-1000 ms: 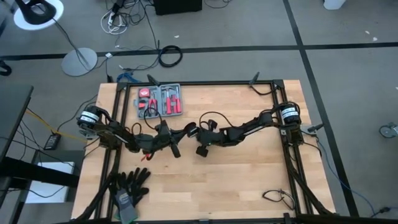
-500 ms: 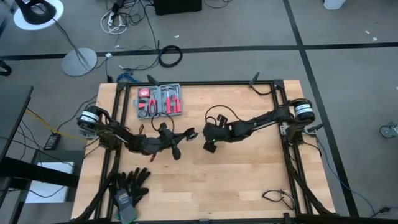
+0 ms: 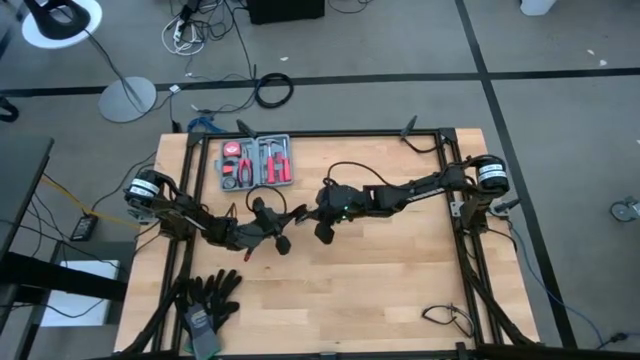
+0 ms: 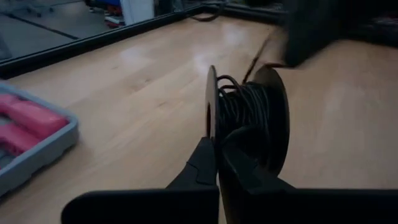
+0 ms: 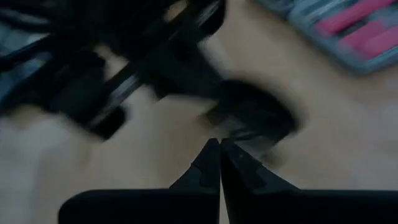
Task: Coil cords
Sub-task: Coil the black wire onto the spool
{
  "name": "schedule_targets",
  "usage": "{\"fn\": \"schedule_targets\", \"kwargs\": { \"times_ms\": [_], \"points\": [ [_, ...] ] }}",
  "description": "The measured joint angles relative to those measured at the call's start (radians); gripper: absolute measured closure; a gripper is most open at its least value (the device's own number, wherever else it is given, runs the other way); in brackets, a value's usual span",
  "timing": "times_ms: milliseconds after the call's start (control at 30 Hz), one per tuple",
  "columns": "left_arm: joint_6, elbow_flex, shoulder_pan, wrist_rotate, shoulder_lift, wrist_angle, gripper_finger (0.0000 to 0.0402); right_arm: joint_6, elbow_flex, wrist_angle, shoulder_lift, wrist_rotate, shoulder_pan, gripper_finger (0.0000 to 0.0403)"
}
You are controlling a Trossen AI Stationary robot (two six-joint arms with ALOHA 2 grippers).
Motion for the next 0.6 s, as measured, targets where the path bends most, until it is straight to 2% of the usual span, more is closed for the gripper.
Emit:
{"fn": "schedule_targets", "kwargs": {
  "times_ms": [167, 267, 600],
  "points": [
    [-0.016, 0.0, 0.0, -0.041, 0.0, -0.004, 0.0401, 0.032, 0.0, 0.033, 0.0, -0.082, 0.003, 0.0403],
    [-0.017, 0.001, 0.004, -0.069, 0.0, 0.001, 0.0401, 0.029, 0.0, 0.04, 0.0, -0.059, 0.002, 0.0403],
    [-0.02, 0.052, 0.015, -0.052, 0.0, 0.002, 0.0401, -0.022, 0.0, 0.157, 0.0, -0.049, 0.0, 0.0403]
  ]
}}
